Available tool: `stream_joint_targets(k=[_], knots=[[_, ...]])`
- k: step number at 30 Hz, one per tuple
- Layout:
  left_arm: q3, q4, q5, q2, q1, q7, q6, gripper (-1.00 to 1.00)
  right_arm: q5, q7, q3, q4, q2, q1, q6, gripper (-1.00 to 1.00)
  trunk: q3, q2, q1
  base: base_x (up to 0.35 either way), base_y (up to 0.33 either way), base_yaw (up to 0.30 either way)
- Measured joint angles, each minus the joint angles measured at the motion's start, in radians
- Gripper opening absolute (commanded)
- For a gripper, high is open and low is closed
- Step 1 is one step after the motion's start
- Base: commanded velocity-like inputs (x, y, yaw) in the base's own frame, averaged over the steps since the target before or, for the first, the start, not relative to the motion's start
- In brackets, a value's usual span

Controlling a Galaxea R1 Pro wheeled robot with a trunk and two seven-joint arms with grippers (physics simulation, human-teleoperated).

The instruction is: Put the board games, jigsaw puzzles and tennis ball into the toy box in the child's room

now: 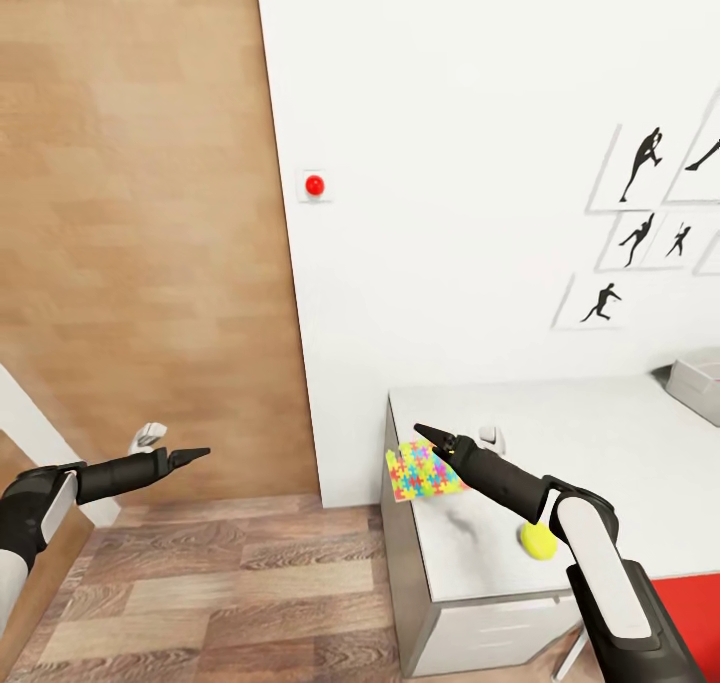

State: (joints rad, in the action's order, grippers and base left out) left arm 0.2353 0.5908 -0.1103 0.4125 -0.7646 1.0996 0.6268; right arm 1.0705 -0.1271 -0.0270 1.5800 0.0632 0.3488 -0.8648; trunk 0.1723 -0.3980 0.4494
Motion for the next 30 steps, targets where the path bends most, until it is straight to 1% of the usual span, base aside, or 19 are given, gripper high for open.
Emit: stream_joint_targets(k=[30], knots=[[-0.001, 0.000, 0.000, 0.002, 0.000, 0.000, 0.000, 1.00, 0.000, 0.000, -0.002, -0.001, 0.000, 0.000, 0.002, 1.00, -0.048, 0.000, 0.000, 0.000, 0.000, 0.000]])
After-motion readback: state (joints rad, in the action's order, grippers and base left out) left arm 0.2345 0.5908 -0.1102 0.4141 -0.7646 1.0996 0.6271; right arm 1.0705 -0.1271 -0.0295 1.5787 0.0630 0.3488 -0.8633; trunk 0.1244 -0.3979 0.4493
